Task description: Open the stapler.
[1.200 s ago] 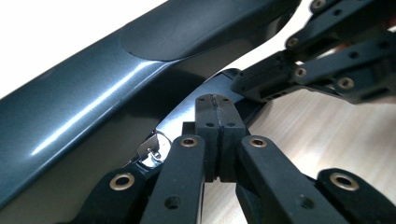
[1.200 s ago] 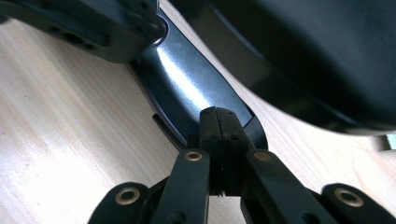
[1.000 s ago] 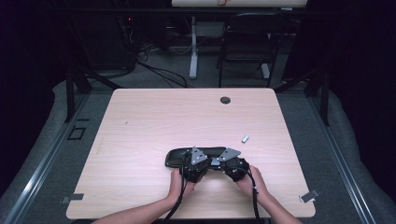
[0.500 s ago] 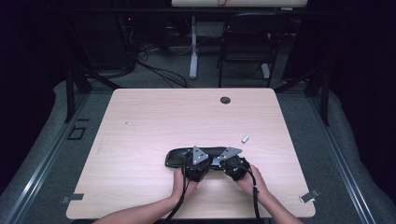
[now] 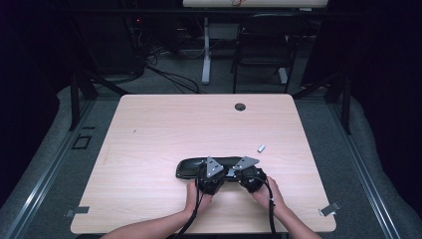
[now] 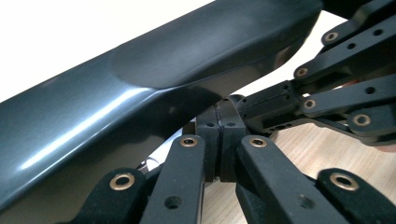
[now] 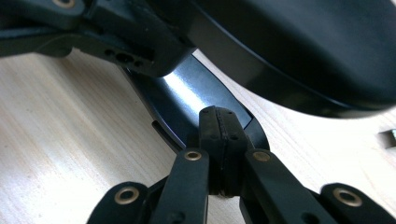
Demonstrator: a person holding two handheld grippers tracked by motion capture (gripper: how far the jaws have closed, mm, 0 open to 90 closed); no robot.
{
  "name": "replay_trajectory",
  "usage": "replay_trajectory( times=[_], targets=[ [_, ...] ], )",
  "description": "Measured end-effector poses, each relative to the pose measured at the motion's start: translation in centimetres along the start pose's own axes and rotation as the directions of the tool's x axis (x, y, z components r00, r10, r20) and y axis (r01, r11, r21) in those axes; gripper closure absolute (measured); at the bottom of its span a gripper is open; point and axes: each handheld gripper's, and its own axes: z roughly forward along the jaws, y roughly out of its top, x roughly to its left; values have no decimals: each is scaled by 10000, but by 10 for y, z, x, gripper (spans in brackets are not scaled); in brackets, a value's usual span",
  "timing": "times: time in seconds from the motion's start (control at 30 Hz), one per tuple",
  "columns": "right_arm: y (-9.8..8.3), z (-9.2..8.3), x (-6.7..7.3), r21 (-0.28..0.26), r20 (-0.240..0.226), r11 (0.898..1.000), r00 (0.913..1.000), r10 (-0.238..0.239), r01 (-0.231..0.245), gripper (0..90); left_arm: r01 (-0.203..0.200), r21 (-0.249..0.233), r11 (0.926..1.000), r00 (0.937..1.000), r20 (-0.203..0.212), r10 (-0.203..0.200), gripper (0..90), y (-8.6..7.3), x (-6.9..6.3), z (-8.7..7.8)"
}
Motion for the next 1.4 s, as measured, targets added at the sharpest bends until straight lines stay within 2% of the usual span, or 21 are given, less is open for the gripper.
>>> replay_trajectory(
  times=[0.03, 0.13, 0.17, 0.27, 0.3, 0.33, 0.47, 0.53, 0.63, 0.67, 0.93, 0.97, 1.0, 1.13, 1.17, 1.2, 1.27, 1.33, 1.4],
  targets=[
    [-1, 0, -1, -48, -39, 9999, 9999, 112, -112, 900, -19, -15, 10000, 9999, -117, 19, 900, 0, 0, 0],
    [-1, 0, -1, -78, -109, 9996, 9995, 282, -283, 900, 11, -45, 10000, 9999, -123, -11, 899, -1, 0, 1],
    [-1, 0, -1, -93, -93, 9996, 9996, 276, -277, 900, 110, -91, 9999, 9998, -148, -111, 900, -1, -1, 1],
    [-2, 0, -2, -113, -105, 9994, 9995, 311, -312, 900, 71, -78, 9999, 9999, -75, -72, 899, -1, 1, 2],
    [-2, 0, -2, -109, -117, 9994, 9994, 334, -336, 900, 197, -105, 9998, 9998, -95, -198, 899, -2, 1, 4],
    [-2, 0, -2, -129, -111, 9993, 9993, 346, -347, 900, 161, -134, 9998, 9996, -229, -164, 900, -2, 1, 5],
    [-2, 0, -1, -92, -57, 9992, 9992, 387, -387, 900, 306, -196, 9993, 9994, -178, -310, 900, -2, 1, 7],
    [-3, 0, -2, -132, -158, 9986, 9985, 519, -521, 900, 258, -170, 9995, 9996, -65, -259, 900, -2, 1, 7],
    [-2, 0, -4, -93, -230, 9982, 9979, 598, -600, 900, 294, -162, 9994, 9995, -121, -296, 900, -1, 1, 7],
    [-2, 0, -4, -142, -267, 9977, 9974, 666, -670, 900, 281, -130, 9995, 9996, 14, -281, 900, -1, 2, 7],
    [-3, 0, -5, -105, -379, 9966, 9960, 812, -817, 900, 297, -134, 9995, 9996, 18, -297, 900, -1, 2, 7],
    [-3, 0, -5, -134, -358, 9965, 9959, 826, -831, 900, 330, -178, 9993, 9994, -81, -332, 900, -1, 2, 7],
    [-3, 0, -4, -126, -340, 9964, 9960, 832, -836, 900, 348, -203, 9992, 9994, 62, -347, 900, -2, 3, 7],
    [-3, -1, -5, -83, -378, 9969, 9962, 779, -782, 900, 315, -263, 9992, 9995, 56, -313, 900, -2, 2, 8],
    [-3, -1, -4, -108, -323, 9966, 9961, 817, -821, 900, 258, -295, 9992, 9996, -73, -260, 899, -2, 1, 8],
    [-4, 0, -3, -242, -230, 9961, 9962, 841, -847, 900, 211, -308, 9993, 9997, 115, -207, 899, -2, 1, 9],
    [-4, 0, -2, -261, -100, 9970, 9973, 721, -723, 900, 225, -359, 9991, 9997, 101, -222, 899, -2, 0, 9],
    [-4, 0, -1, -285, -38, 9970, 9974, 717, -718, 900, 188, -407, 9990, 9998, -62, -191, 899, -2, -2, 10],
    [-5, 0, -1, -285, -88, 9959, 9963, 858, -861, 900, 168, -355, 9992, 9998, 115, -164, 900, -1, -1, 10]
  ],
)
